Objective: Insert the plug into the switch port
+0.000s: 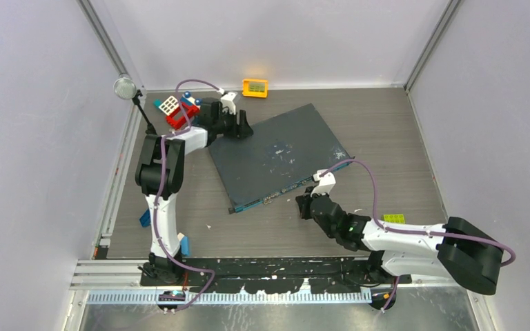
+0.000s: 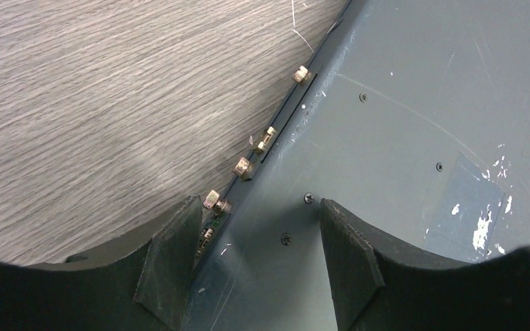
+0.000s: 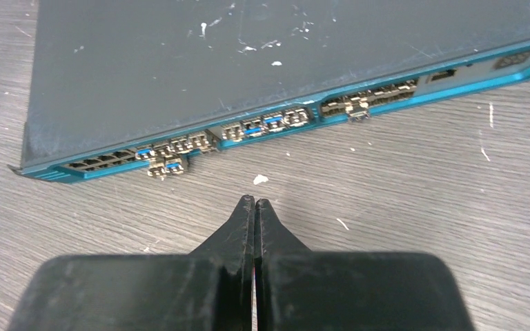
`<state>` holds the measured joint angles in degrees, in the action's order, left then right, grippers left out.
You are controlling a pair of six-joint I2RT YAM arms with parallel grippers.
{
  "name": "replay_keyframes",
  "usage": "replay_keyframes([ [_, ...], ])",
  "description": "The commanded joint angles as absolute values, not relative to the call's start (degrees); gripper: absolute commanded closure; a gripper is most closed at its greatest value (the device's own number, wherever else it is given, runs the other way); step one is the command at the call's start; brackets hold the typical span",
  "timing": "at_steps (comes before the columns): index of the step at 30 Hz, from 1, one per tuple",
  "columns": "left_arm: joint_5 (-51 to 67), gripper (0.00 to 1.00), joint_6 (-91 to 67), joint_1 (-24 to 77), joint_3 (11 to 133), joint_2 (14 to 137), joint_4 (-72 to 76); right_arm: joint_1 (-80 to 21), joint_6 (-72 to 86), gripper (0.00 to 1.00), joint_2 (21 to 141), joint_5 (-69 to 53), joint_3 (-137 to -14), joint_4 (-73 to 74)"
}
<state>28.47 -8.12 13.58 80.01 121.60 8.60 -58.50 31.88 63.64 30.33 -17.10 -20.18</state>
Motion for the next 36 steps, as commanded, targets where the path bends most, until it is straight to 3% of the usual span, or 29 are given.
replay_keyframes([
  [1,29.6,0.36,-12.6,15.8,77.6,120.5,0.2,-58.8,34.1,1.00,61.6,33.6,-17.7,-15.5],
  [20,27.6,0.39,-18.2,19.2,61.1,109.4,3.9,-58.8,40.6,0.99,59.7,32.2,-15.7,-8.8],
  [28,23.2,0.26,-20.3,19.0,61.1,104.7,10.4,-58.8,62.4,1.00,54.5,41.0,-14.6,9.3],
  [32,22.4,0.14,-22.6,18.0,61.1,104.6,15.0,-58.8,67.7,1.00,53.3,38.0,-13.1,9.1],
  [36,23.1,0.14,-24.4,16.8,61.0,106.8,17.5,-58.8,69.8,1.00,54.5,34.3,-12.3,5.1],
])
